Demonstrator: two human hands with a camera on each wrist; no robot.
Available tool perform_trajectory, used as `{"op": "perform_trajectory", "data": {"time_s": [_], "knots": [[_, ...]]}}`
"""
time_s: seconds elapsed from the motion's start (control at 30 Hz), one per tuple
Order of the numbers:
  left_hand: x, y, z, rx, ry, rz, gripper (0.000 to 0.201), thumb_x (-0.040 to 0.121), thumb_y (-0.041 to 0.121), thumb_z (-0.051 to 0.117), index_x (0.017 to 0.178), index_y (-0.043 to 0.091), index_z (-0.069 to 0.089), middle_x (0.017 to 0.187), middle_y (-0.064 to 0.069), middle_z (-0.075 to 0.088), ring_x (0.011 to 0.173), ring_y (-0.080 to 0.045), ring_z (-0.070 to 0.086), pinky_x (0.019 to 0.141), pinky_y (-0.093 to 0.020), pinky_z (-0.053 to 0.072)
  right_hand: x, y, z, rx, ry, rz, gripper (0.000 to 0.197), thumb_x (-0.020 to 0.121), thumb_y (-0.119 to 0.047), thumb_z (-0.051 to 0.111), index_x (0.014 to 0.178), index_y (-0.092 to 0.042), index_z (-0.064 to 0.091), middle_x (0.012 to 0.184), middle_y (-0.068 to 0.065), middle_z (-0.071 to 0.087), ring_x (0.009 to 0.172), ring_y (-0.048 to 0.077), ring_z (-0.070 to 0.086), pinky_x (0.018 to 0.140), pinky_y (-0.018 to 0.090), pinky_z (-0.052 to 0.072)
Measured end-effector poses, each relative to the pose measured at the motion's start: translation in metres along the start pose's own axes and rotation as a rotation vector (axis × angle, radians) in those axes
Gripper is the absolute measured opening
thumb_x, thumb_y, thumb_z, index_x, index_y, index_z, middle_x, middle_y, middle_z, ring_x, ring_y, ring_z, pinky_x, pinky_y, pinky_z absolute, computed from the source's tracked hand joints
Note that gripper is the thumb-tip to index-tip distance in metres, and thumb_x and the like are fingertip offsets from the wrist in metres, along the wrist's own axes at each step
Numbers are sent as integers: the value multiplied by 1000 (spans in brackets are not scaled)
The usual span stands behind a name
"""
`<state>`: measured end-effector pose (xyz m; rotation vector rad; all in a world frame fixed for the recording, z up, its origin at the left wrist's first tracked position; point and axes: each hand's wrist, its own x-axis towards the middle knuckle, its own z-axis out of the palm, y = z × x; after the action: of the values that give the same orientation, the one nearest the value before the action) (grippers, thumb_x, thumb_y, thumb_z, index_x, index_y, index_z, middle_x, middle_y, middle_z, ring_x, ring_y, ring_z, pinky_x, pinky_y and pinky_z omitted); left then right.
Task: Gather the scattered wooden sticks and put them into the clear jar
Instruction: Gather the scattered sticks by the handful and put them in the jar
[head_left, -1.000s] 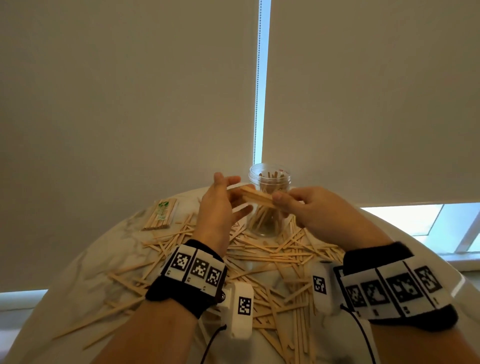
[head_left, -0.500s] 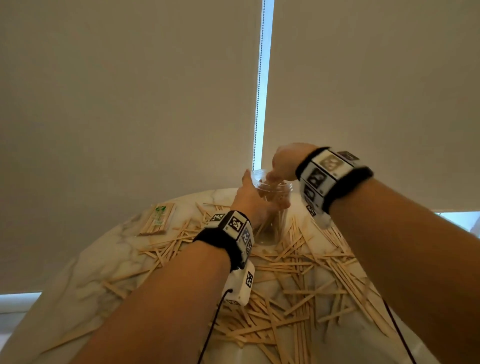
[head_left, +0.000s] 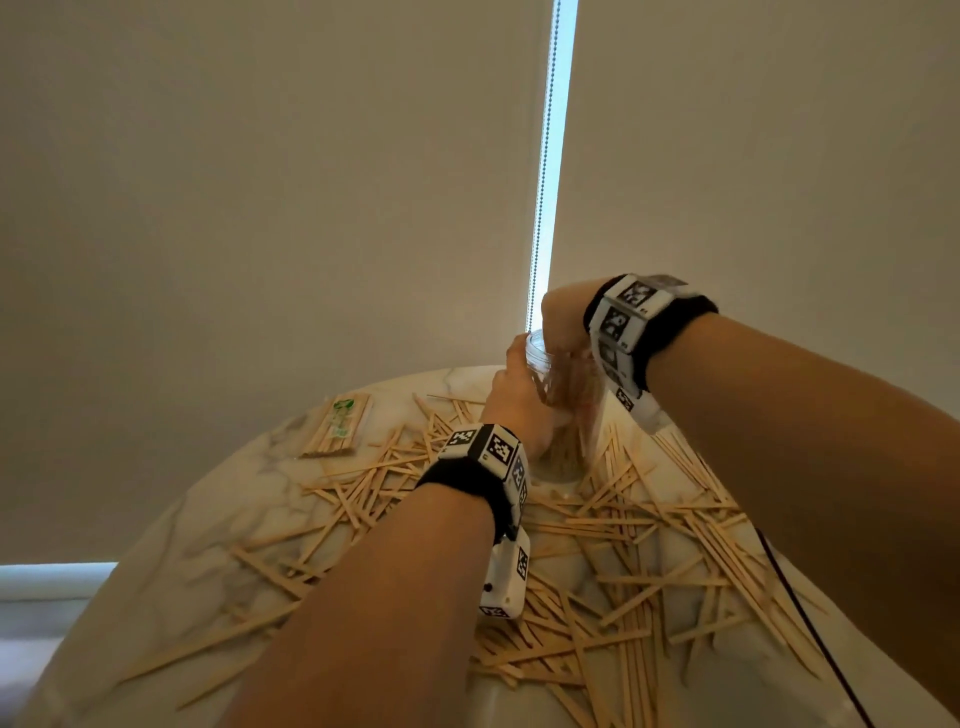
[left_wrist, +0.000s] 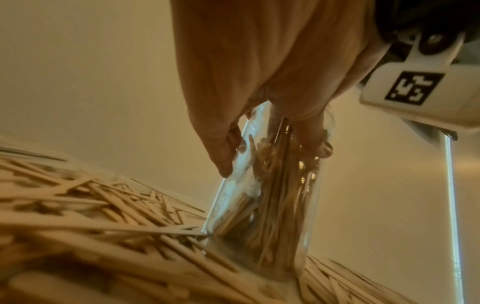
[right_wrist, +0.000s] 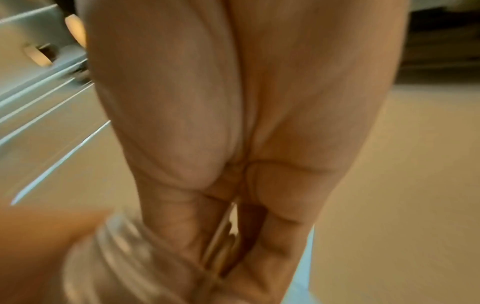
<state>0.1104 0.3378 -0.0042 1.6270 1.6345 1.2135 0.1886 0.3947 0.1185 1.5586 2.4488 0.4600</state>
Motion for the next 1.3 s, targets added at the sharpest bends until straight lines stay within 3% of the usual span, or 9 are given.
{"op": "perform_trajectory", "data": {"time_s": [0.17,0.33,0.5,0.6,0.73,0.87,0.97,1.1,1.3], "knots": [[-3,0,1,-35,34,0,111,66,37,89,149,42,17,130,-2,56,116,-24,60,95,-43,55,-12,3,-4,166,-98,-7,37,94,-36,63,119,-10,69,117,6,69,94,20,60,90,31,50],[-10,7,0,-25,57,30,103,76,24,87,153,30,19,124,6,59,116,-21,60,83,-23,46,-41,26,-4,528,98,-13,13,92,-23,67,101,-20,77,91,-7,74,80,9,70,70,23,53],[-30,18,-13,69,-74,-102,128,78,39,84,159,24,-13,147,-11,51,129,-28,55,98,-33,45,-84,34,-12,685,344,21,14,94,-22,64,97,-15,76,79,-10,64,76,9,60,61,21,42],[-55,16,-29,184,-112,-119,112,76,52,81,160,18,14,145,-10,53,127,-27,55,103,-37,46,-121,26,-8,736,383,18,14,95,-26,63,93,-17,74,81,-7,66,77,9,61,57,17,39],[-91,7,-62,478,-126,-126,60,80,53,77,125,17,61,119,-2,68,109,-20,63,95,-37,51,-167,-3,20,712,178,-5,25,97,-30,58,80,-16,70,81,2,69,73,13,62,65,25,52],[-127,5,-114,681,-154,-138,31,85,44,76,100,17,73,102,0,72,98,-18,65,78,-27,47,-207,-40,54,490,-207,32,41,98,-48,53,67,-21,52,74,1,66,68,17,64,67,27,55],[-161,3,-152,827,-256,-194,34,84,45,77,102,17,73,102,-1,71,94,-18,64,75,-26,45,-243,-55,63,354,-388,51,67,95,-71,36,70,-12,58,70,1,66,62,14,59,76,29,53],[-205,-12,-170,971,-367,-259,58,73,65,75,111,23,65,109,2,66,99,-18,62,83,-30,51,-260,-61,76,145,-435,22,72,81,-83,43,75,-13,58,95,4,68,87,20,60,86,33,52],[-230,-34,-151,1011,-336,-168,67,73,64,76,121,22,55,117,-3,63,101,-22,58,81,-32,48,-262,-59,77,420,-423,105,38,85,-48,72,93,-11,70,96,2,73,89,21,67,83,31,55]]}}
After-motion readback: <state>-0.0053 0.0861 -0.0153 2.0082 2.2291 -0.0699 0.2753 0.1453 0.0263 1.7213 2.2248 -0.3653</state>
